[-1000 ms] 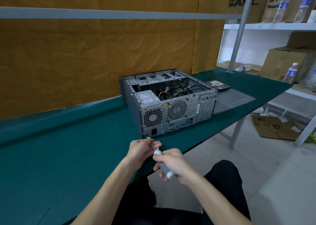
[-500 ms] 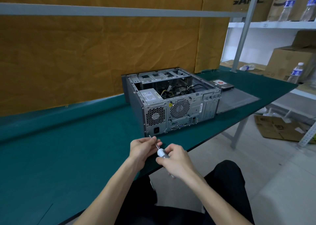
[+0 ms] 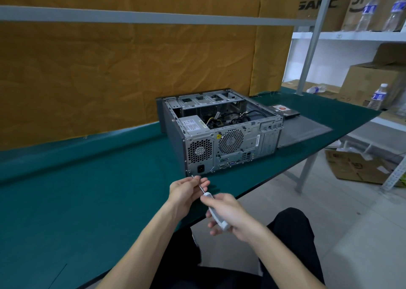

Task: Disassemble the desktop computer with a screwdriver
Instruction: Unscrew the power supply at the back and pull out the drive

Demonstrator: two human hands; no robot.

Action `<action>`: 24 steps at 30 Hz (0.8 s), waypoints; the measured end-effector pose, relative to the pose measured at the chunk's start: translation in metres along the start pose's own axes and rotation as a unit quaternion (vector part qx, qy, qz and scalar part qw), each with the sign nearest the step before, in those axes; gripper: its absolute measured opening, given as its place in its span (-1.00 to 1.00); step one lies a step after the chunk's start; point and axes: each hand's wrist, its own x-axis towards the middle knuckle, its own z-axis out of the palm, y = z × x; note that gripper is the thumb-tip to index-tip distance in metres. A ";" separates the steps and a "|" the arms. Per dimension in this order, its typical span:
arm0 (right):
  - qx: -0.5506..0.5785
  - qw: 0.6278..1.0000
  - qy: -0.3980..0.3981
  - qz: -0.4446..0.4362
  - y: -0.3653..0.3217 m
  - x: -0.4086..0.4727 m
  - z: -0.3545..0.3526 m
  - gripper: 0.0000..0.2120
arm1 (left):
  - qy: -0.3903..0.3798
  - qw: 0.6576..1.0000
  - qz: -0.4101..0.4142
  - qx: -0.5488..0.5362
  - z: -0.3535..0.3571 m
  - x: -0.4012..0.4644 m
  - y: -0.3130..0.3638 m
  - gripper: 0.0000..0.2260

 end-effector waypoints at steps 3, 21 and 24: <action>0.111 0.986 -0.098 0.071 -0.004 -0.004 -0.006 -0.63 | -0.021 0.999 -0.010 -0.023 -0.002 -0.001 0.002 -0.80; -0.229 0.952 0.162 -0.124 0.002 -0.001 -0.004 -0.86 | 0.075 0.996 0.019 -0.052 0.010 0.004 0.003 -0.83; -0.018 1.000 0.020 0.015 -0.004 -0.007 0.000 -0.76 | 0.083 0.995 0.020 -0.058 0.008 0.004 0.003 -0.80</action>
